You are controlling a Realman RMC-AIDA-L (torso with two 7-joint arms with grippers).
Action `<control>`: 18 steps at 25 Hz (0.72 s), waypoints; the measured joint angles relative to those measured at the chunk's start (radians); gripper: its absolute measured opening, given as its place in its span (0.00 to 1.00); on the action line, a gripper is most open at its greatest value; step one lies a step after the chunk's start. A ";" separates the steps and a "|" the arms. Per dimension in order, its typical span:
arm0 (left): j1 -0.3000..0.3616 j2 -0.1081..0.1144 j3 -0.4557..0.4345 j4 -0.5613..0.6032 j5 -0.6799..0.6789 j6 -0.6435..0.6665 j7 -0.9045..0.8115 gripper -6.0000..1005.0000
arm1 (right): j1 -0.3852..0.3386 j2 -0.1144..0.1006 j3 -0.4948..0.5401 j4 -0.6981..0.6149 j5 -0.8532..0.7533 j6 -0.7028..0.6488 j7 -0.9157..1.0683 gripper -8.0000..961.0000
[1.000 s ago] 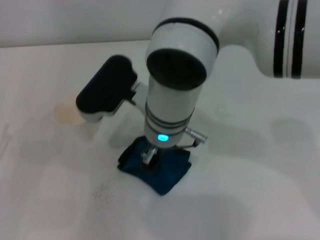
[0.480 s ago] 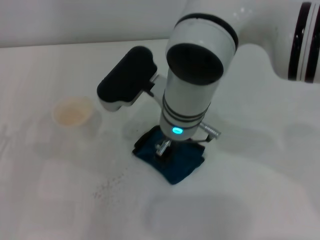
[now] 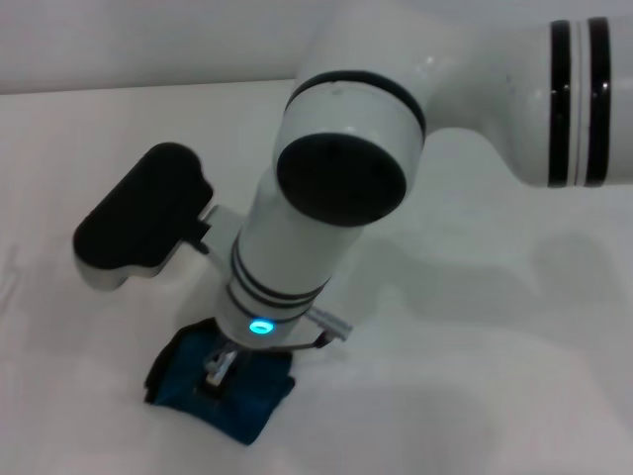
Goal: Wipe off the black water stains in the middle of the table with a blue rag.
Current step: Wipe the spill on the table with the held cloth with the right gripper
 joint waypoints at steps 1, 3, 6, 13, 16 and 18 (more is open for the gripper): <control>-0.001 0.000 0.000 0.000 0.000 0.000 0.000 0.88 | 0.014 0.000 -0.022 0.006 0.029 -0.027 0.000 0.05; -0.003 -0.001 0.000 0.000 0.000 0.000 0.000 0.88 | 0.040 0.000 -0.061 0.021 0.079 -0.066 -0.003 0.05; -0.003 -0.001 0.000 0.001 0.000 0.000 0.001 0.88 | 0.058 0.000 -0.088 0.036 0.119 -0.091 -0.013 0.05; -0.005 -0.001 0.000 0.002 -0.001 0.000 0.001 0.88 | 0.041 0.000 -0.089 0.066 0.118 -0.094 -0.034 0.05; -0.005 -0.001 -0.003 0.002 -0.001 0.000 0.001 0.88 | 0.040 0.000 -0.084 0.091 0.097 -0.077 -0.034 0.05; -0.005 -0.001 -0.003 0.002 -0.002 0.000 0.000 0.88 | 0.041 0.000 -0.070 0.107 0.072 -0.052 -0.031 0.05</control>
